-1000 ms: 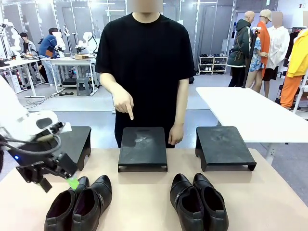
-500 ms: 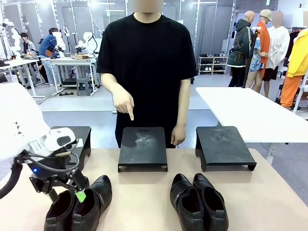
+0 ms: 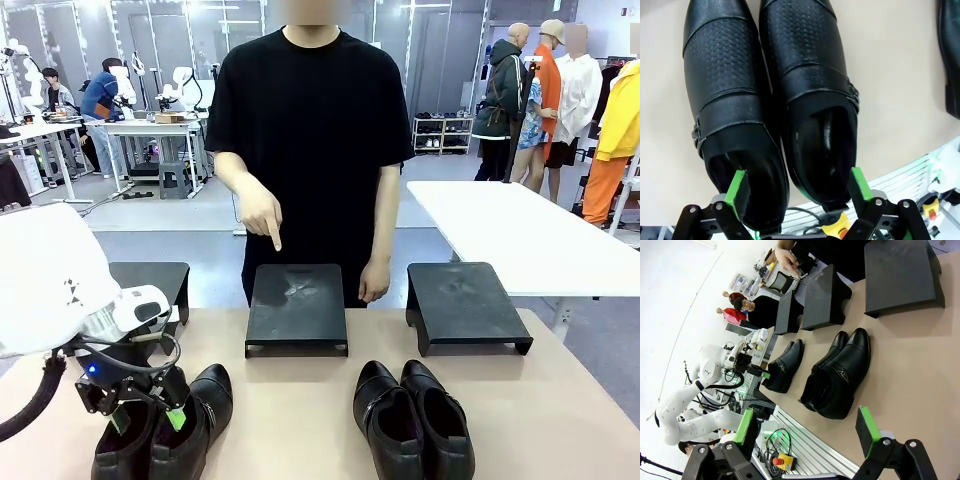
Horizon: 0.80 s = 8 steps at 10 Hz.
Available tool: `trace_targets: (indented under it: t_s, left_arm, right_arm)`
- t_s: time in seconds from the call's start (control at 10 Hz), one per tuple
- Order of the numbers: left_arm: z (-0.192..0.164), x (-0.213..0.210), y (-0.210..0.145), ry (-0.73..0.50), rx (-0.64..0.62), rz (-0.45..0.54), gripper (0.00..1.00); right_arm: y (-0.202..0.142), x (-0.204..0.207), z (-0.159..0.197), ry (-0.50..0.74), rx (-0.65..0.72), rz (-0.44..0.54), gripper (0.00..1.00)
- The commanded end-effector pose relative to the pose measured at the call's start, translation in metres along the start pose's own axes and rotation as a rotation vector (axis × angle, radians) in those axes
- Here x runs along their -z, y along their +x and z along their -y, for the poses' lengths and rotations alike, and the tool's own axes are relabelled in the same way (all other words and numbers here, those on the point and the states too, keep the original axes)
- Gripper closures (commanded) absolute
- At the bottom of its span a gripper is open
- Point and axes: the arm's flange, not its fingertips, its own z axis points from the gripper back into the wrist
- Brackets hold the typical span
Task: Place the shoes on the stand as instructed by the person.
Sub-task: Pick up one pair of Shoes and place it on the Shoes Stand indicated by the person.
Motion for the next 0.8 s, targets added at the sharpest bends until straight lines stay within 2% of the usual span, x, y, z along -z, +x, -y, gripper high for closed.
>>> trace_targets:
  t_s: [0.0, 0.4, 0.5, 0.6, 0.7]
  left_arm:
    - [-0.012, 0.026, -0.02, -0.002, 0.0, 0.019, 0.0]
    - [-0.014, 0.044, -0.021, 0.05, -0.011, 0.038, 0.0]
    - [-0.013, 0.047, -0.022, 0.06, -0.016, 0.038, 0.23]
    - [-0.011, 0.051, -0.023, 0.065, 0.008, 0.035, 0.39]
    - [-0.011, 0.051, -0.024, 0.07, 0.01, 0.037, 0.79]
  right_arm:
    - [0.001, -0.001, -0.001, 0.014, -0.006, 0.013, 0.0]
    - [0.001, -0.001, -0.001, 0.014, -0.006, 0.013, 0.0]
    - [0.001, -0.001, -0.001, 0.014, -0.006, 0.013, 0.0]
    - [0.001, -0.001, -0.001, 0.014, -0.006, 0.013, 0.0]
    - [0.001, -0.001, -0.001, 0.014, -0.006, 0.013, 0.0]
